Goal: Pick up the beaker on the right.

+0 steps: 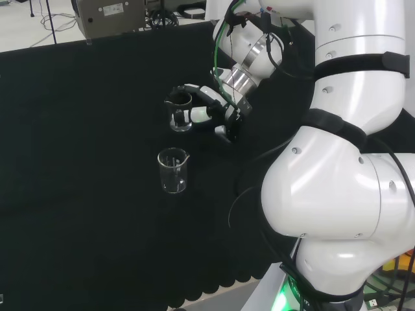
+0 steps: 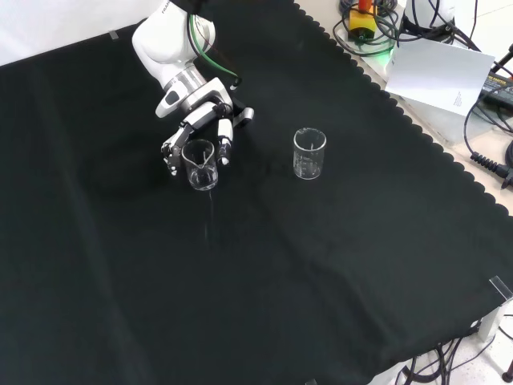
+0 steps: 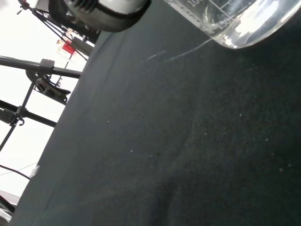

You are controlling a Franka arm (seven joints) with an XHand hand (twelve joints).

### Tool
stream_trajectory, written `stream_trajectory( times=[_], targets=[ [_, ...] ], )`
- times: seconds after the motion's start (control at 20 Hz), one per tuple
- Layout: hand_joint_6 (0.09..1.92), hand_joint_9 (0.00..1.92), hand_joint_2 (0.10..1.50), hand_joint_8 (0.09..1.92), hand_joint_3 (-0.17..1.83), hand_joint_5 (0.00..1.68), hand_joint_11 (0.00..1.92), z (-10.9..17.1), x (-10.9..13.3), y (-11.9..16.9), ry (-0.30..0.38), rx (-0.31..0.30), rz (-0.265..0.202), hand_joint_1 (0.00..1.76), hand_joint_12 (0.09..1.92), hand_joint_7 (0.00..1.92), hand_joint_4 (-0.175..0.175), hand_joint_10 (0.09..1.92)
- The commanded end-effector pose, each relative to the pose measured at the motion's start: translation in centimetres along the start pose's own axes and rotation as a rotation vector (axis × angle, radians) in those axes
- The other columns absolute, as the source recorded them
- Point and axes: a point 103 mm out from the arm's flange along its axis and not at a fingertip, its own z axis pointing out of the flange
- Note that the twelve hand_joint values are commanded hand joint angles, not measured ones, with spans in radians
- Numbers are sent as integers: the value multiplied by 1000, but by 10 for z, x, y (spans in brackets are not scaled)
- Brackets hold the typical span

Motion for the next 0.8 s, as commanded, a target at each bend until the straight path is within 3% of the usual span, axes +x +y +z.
stream_trajectory(
  times=[0.05, 0.25, 0.4, 0.45, 0.5, 0.65, 0.8],
  targets=[
    [609, 414, 865, 719, -175, 344, 3, 3, 2, 3, 26, -8, -2, 891, 1400, 283, -40, 584],
    [921, 511, 944, 732, -175, 451, 89, 4, 2, 4, 25, -23, 14, 1045, 1372, 365, -38, 583],
    [1220, 704, 1073, 807, -175, 591, 321, 1, 2, 5, -2, -63, 53, 1256, 1296, 541, -43, 595],
    [1246, 777, 1141, 929, -158, 686, 477, 0, 2, 5, -6, -91, 68, 1224, 1223, 609, -92, 683],
    [1296, 875, 1173, 1062, -142, 749, 616, -2, 3, 4, -20, -123, 81, 1267, 1130, 697, -105, 796],
    [1292, 1059, 1187, 1126, -169, 847, 843, -9, 5, 1, -43, -225, 78, 1360, 1011, 899, -105, 889],
    [1176, 1166, 1153, 1026, -175, 929, 948, -22, 11, -1, -68, -278, 48, 1386, 981, 993, -106, 791]
  ],
)
